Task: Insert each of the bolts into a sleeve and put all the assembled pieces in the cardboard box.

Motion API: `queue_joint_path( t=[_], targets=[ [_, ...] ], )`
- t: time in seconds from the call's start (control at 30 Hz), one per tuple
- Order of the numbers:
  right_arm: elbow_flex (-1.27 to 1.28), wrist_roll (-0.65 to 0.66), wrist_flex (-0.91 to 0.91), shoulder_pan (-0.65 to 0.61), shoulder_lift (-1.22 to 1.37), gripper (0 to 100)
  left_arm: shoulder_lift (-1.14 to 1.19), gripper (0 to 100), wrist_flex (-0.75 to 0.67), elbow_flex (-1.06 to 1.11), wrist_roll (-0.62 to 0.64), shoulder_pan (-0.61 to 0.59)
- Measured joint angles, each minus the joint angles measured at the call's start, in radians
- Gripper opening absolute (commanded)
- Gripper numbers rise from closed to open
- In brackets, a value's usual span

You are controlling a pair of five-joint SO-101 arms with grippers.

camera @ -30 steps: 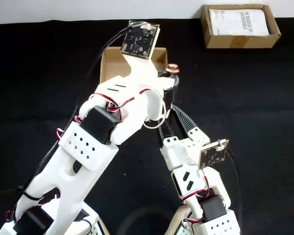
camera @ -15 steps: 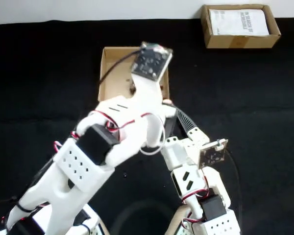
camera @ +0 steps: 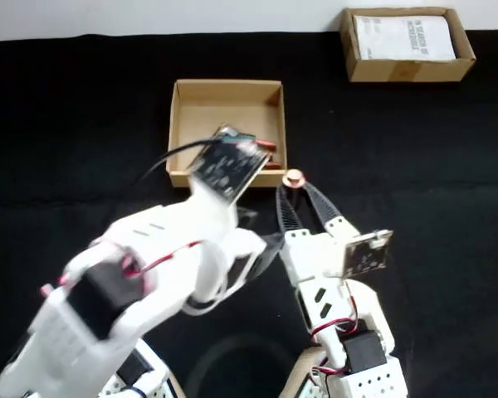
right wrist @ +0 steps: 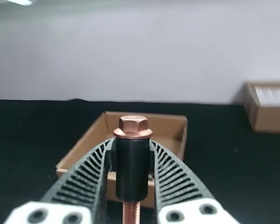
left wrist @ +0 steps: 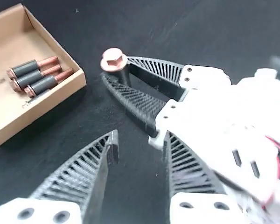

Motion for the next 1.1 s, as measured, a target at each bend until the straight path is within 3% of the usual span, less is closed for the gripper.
queue_joint_path(
  t=[0.13,0.27,0.43,0.67,0.87,1.1],
  targets=[
    [-0.074,-0.055,0.11,0.029,0.0,0.6,-0.104,1,0.043,0.0,-0.002,-0.107],
    [-0.216,-0.055,0.124,0.034,0.046,0.6,-0.195,2,0.025,0.048,-0.087,-0.31],
    [-0.457,-0.058,0.18,0.032,0.284,0.6,-0.305,2,-0.086,0.193,-0.118,-0.519],
    [-0.847,-0.055,0.232,0.031,0.767,0.6,-0.559,2,-0.322,0.56,-0.121,-0.71],
    [-1.112,0.178,0.269,0.006,1.149,0.6,-0.838,2,-0.473,0.885,-0.123,-0.813],
    [-1.244,0.493,0.269,-0.061,1.398,0.6,-0.855,2,-0.493,0.994,-0.123,-0.879]
  ],
)
